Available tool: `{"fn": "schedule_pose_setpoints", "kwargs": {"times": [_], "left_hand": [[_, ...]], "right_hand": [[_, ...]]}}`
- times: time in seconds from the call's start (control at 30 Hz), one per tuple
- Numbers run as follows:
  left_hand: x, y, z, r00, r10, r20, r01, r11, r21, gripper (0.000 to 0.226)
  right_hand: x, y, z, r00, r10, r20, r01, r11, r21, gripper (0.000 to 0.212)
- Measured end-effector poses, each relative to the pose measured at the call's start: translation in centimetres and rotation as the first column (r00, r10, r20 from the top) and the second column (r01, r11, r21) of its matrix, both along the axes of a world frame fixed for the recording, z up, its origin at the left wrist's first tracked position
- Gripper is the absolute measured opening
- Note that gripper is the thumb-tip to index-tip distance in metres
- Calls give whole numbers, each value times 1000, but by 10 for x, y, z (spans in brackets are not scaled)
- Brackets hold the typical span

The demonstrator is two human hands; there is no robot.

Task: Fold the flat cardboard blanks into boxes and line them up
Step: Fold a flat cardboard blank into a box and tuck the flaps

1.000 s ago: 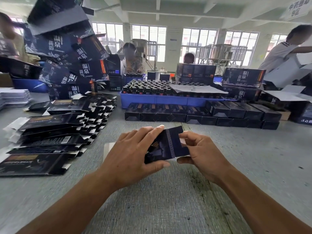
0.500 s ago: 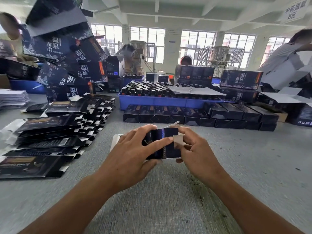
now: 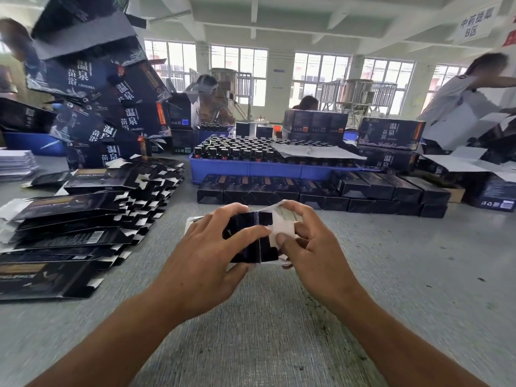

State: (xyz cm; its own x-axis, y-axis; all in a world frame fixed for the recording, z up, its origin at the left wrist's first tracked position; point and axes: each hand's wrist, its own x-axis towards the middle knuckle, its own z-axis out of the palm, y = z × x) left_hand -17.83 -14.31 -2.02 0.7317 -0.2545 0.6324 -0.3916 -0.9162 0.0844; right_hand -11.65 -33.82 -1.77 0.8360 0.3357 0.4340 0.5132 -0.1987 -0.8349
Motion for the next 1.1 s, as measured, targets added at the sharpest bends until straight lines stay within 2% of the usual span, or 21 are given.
{"fn": "schedule_pose_setpoints", "kwargs": {"times": [0.17, 0.23, 0.37, 0.47, 0.67, 0.77, 0.83, 0.97, 1.03, 1.1], "left_hand": [[2, -2, -2, 1000, 0, 19, 0, 1000, 17, 62], [2, -1, -2, 1000, -4, 29, 4, 1000, 4, 60], [2, 0, -2, 999, 3, 40, -2, 1000, -14, 55], [2, -1, -3, 999, 2, 46, -1, 1000, -17, 55], [3, -2, -4, 998, 14, 63, -14, 1000, -14, 61], [3, -1, -4, 998, 28, 54, -28, 1000, 5, 72], [3, 0, -5, 998, 46, 46, -47, 999, 16, 76], [3, 4, -4, 997, 75, 37, -75, 997, -13, 65], [2, 4, -4, 996, 78, 30, -78, 997, -16, 65], [2, 2, -4, 997, 68, 38, -67, 998, -12, 64]], "right_hand": [[-2, 1, -2, 995, -49, 92, 52, 998, -28, 71], [-3, 1, -2, 992, -52, 113, 57, 998, -39, 72], [-4, 1, -3, 983, -45, 177, 59, 996, -73, 47], [-3, 1, -4, 986, -54, 160, 67, 995, -79, 34], [-2, 1, -3, 985, -71, 155, 85, 993, -86, 32], [-3, 0, -2, 988, -54, 147, 68, 993, -92, 32], [-4, -2, 0, 993, -19, 120, 34, 992, -119, 36], [-8, -3, 2, 993, 116, 5, -112, 971, -211, 69], [-9, 0, 2, 995, 96, 38, -85, 970, -229, 71], [-10, 2, 2, 994, 24, 108, 0, 976, -218, 61]]}}
